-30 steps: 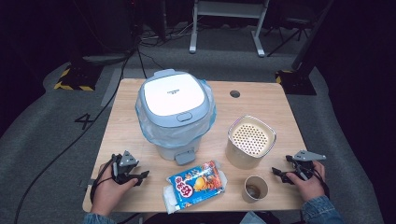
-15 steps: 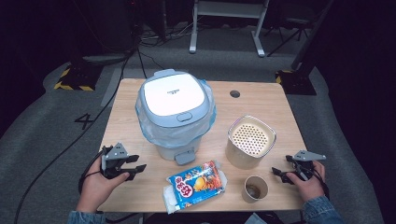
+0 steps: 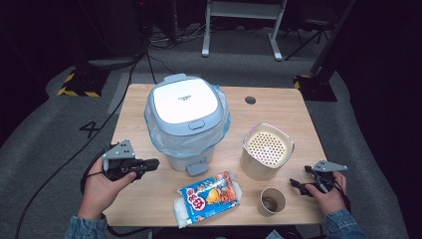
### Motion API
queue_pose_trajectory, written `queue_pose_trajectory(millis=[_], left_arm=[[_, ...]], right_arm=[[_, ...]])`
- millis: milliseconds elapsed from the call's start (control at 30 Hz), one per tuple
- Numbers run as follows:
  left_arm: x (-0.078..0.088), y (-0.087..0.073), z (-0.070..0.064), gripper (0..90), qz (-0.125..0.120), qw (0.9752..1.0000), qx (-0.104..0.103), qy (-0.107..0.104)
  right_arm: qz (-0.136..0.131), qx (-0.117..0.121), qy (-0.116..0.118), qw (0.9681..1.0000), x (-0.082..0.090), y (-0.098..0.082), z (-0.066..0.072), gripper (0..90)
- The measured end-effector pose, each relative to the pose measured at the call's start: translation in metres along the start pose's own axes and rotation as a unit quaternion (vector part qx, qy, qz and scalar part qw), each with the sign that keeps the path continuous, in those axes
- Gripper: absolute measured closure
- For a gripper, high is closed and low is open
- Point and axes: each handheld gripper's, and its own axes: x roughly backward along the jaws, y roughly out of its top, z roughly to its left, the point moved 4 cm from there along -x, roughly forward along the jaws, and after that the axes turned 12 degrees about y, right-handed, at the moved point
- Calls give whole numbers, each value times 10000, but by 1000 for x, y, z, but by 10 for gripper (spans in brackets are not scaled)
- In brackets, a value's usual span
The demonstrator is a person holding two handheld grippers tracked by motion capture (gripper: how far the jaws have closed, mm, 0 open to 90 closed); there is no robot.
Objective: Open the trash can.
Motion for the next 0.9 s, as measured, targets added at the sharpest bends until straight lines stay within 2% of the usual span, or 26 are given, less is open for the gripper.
queue_pose_trajectory(millis=[100,167,267,300,333,400,467,633,900], left_arm=[[5,12,0,896,-318,9994,-2,-98],[9,22,-1,898,-604,9979,42,-229],[13,32,0,899,-924,9952,88,-300],[13,32,0,900,-924,9952,88,-300],[16,41,1,900,-1148,9926,130,-360],[16,44,1,900,-1209,9919,142,-370],[18,55,0,899,-1408,9891,128,-409],[19,72,-2,899,-1642,9852,188,-445],[9,95,-8,899,-1749,9839,216,-300]], right_arm=[[0,-1,-1,10000,0,0,0,120],[0,0,0,10000,0,0,0,120],[0,-2,0,10000,0,0,0,120],[0,-2,0,10000,0,0,0,120],[0,0,-1,10000,0,0,0,120],[0,-1,-1,10000,0,0,0,120],[0,-1,-1,10000,0,0,0,120],[0,0,-1,10000,0,0,0,120],[-1,-1,0,10000,0,0,0,120]])
